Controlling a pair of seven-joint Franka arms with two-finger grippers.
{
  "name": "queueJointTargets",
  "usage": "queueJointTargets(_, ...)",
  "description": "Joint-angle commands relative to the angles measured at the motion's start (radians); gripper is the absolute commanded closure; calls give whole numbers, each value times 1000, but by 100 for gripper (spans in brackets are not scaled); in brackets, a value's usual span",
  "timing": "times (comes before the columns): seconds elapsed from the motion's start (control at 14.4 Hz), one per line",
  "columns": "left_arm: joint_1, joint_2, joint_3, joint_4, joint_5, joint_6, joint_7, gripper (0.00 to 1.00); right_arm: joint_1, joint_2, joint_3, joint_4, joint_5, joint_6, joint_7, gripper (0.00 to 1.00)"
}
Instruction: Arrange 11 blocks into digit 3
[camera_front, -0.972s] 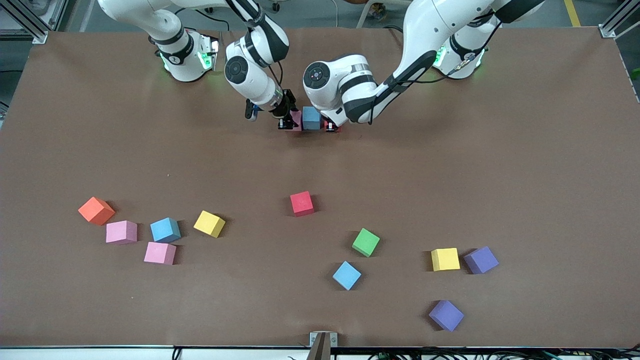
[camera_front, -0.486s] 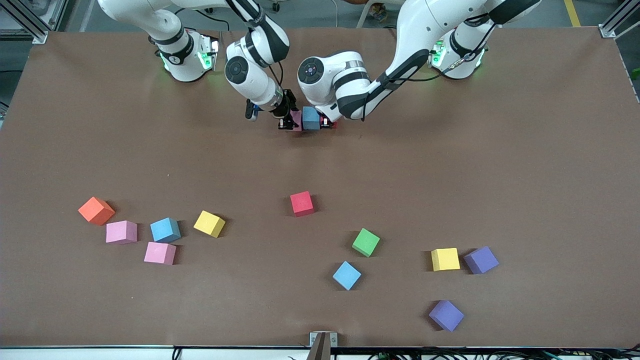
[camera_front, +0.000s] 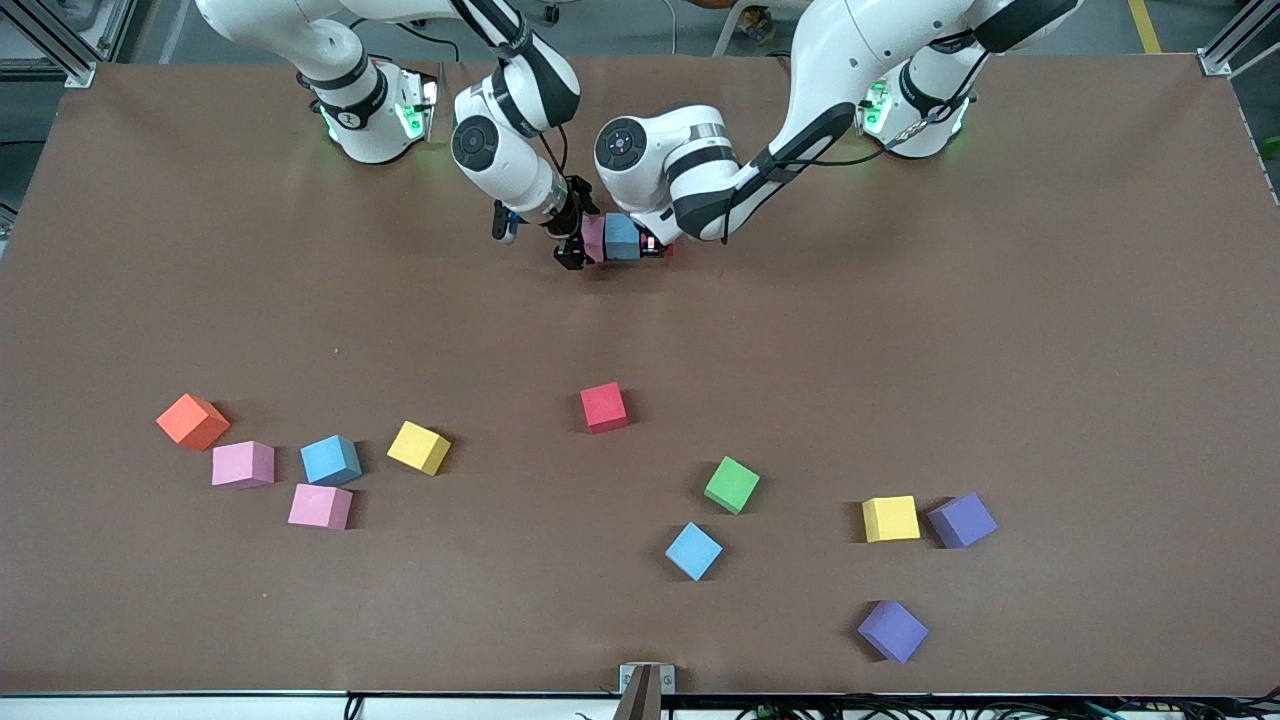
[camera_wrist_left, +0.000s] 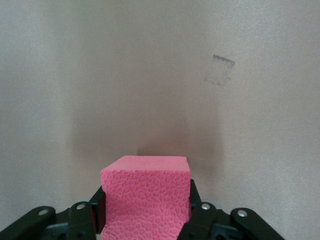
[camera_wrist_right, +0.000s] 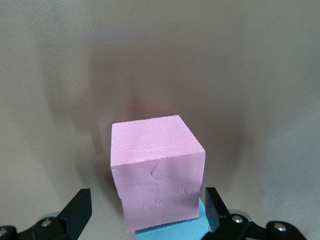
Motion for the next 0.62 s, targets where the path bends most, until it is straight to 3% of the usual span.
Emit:
queueJointTargets(0.0,-21,11,0,12,18,-4,-223,88,4,-48,-5,-2,29,-26,5,0)
queueJointTargets(0.28,-39,11,12,12,20,-4,-241,87,-27,-131,-7,-2,28,-149,3,0)
queueJointTargets(0.56,-62,11,36,14,24,-5,-238,50,-79,-150,-7,1,-24,-154,-9,0)
